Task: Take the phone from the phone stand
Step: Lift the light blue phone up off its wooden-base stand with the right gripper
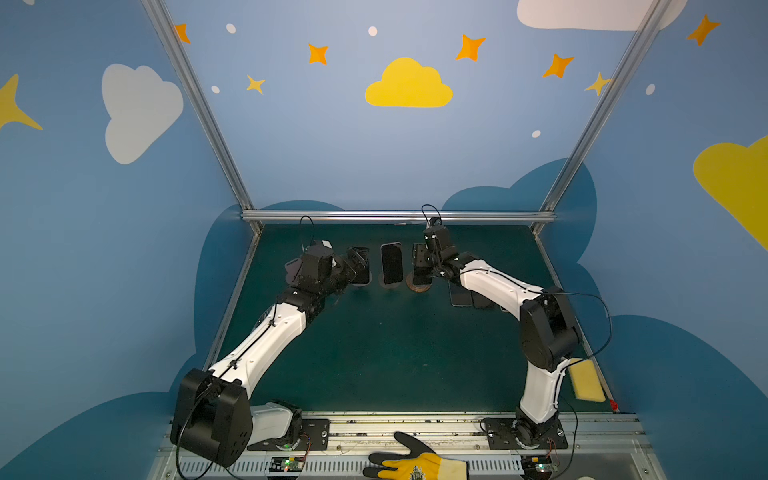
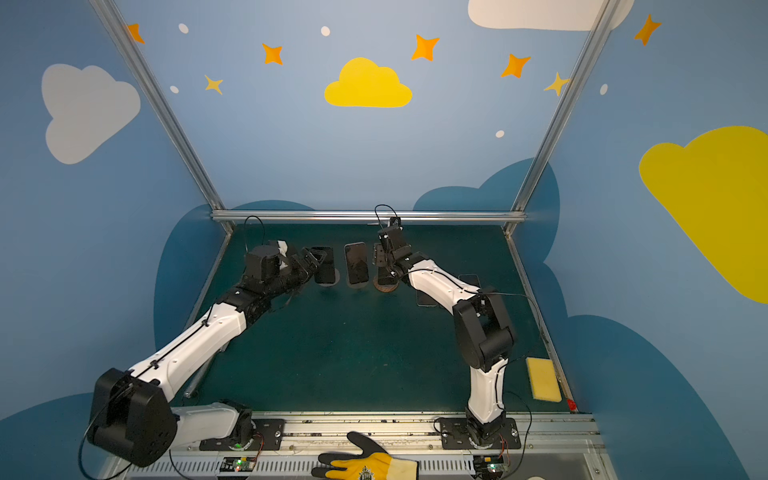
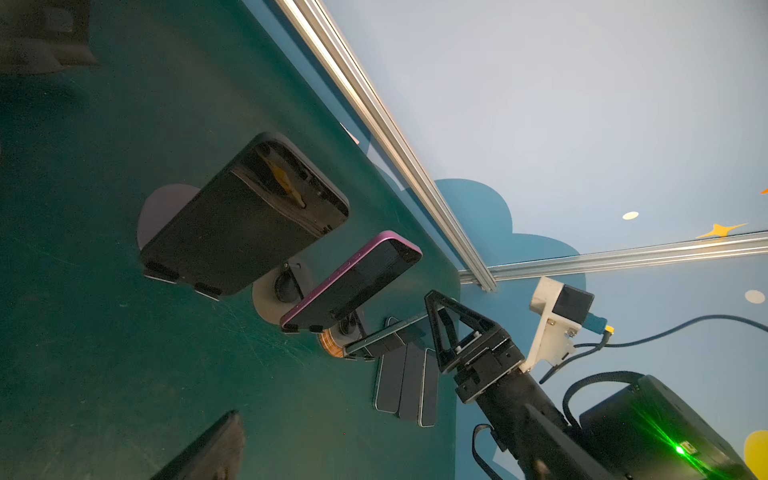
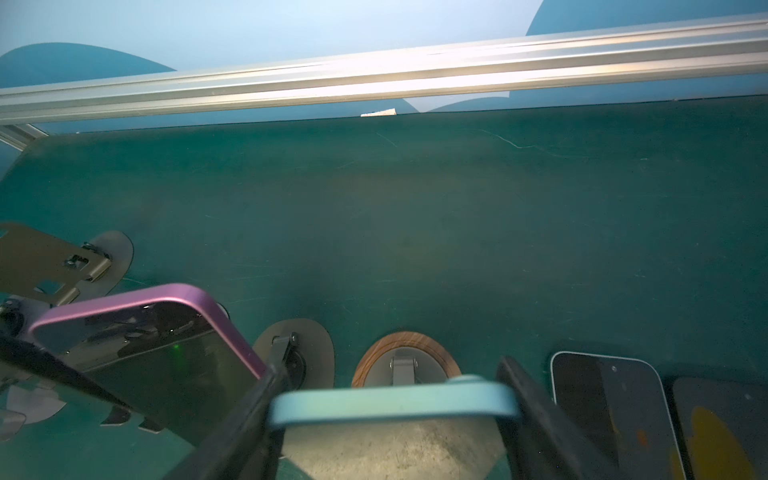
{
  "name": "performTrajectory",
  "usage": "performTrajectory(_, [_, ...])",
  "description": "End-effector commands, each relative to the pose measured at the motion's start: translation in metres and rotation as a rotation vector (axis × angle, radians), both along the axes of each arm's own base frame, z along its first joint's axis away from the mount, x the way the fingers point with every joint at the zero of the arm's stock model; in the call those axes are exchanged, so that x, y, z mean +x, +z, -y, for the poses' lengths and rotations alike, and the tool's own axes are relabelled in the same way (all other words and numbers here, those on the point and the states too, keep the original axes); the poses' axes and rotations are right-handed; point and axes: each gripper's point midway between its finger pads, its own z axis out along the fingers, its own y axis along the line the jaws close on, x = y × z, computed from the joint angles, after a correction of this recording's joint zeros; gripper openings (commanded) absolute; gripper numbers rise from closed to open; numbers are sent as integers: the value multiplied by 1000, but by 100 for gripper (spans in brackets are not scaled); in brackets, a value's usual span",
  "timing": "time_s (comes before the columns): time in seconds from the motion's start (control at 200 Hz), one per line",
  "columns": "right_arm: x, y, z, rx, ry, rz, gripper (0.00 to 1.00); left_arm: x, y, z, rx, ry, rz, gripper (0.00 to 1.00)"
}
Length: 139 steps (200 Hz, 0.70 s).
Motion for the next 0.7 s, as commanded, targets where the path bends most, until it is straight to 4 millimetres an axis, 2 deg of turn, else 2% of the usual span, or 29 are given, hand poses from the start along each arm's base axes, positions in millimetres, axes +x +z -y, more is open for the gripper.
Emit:
performTrajectory(0.0, [-8, 21, -2, 16, 27, 35, 69, 4, 5, 3, -5, -12, 23, 100])
performTrajectory(0.37, [-20, 64, -3, 25, 83, 115, 67, 3, 7, 5, -15, -22, 27, 100])
performTrajectory(0.561, [-29, 78, 5, 11, 92, 138, 65, 3, 8, 5, -14, -22, 32, 100])
performTrajectory(0.691, [-40, 80, 16, -18, 91, 143, 65, 2, 10, 6, -16, -25, 35, 100])
